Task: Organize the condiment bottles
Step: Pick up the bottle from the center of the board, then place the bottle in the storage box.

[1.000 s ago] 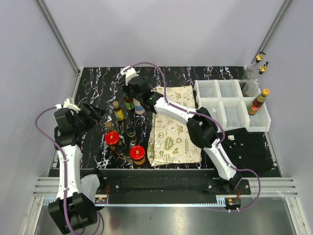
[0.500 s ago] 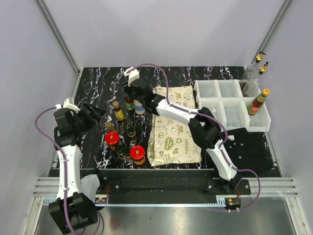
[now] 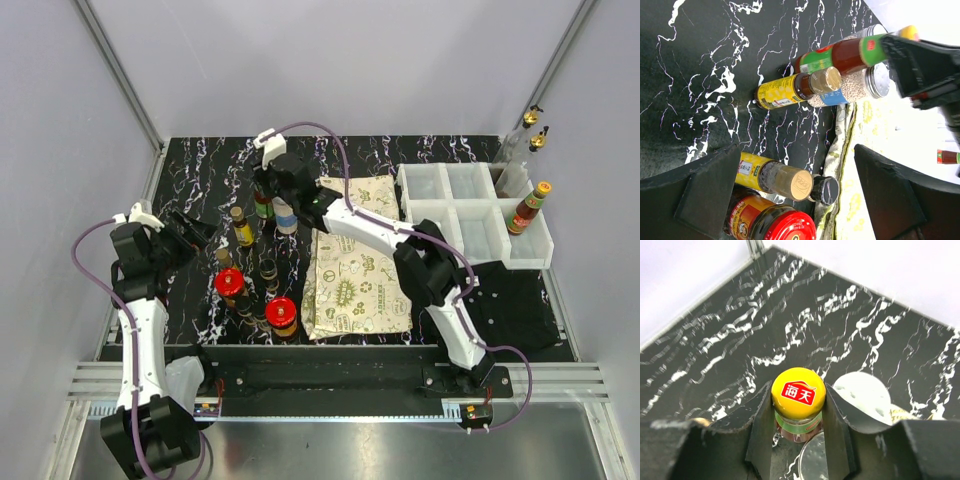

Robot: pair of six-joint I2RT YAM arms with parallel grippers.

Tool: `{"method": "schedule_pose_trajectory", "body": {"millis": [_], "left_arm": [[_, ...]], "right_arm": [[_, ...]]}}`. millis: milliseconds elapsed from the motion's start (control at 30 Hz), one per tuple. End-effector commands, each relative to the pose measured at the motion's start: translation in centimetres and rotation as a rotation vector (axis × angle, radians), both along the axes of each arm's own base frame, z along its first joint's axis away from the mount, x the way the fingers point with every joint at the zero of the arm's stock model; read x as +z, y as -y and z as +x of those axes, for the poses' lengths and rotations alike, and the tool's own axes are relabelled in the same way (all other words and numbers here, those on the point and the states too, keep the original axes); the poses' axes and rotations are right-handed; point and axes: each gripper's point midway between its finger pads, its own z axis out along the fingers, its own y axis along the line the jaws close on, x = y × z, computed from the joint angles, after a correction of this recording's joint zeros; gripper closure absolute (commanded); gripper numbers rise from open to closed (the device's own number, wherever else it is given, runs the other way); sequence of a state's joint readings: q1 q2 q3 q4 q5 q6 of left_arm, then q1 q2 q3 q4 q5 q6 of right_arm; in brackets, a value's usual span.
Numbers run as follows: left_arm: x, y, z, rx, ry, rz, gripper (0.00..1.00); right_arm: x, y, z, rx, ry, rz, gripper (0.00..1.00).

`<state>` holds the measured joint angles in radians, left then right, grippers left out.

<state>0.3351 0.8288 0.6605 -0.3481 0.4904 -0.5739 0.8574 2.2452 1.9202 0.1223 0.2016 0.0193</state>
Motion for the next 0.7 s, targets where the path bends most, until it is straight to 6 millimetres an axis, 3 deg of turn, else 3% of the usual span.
{"method": "schedule_pose_trajectory", "body": {"millis": [0, 300, 500, 667], "left_arm": [[1.4, -0.1, 0.3, -0.007, 0.064, 0.014, 0.01], [1.5, -0.1, 0.2, -0.002, 0.069, 0.020, 0.01], [1.4, -0.1, 0.2, -0.002, 0.067, 0.017, 0.01], [1.4, -0.1, 0.2, -0.001, 0.067, 0.018, 0.01]], "right_arm": [[20.9, 2.7, -1.8, -0.024, 0.299, 0.325, 1.00], [25.0, 5.3, -3.7, -0.038, 0.356, 0.353, 1.00], [28.9, 10.4, -5.6, -0.145, 0.420, 0.348, 1.00], [29.8, 15.7, -6.1, -0.304, 0.453, 0.283, 1.00]]}}
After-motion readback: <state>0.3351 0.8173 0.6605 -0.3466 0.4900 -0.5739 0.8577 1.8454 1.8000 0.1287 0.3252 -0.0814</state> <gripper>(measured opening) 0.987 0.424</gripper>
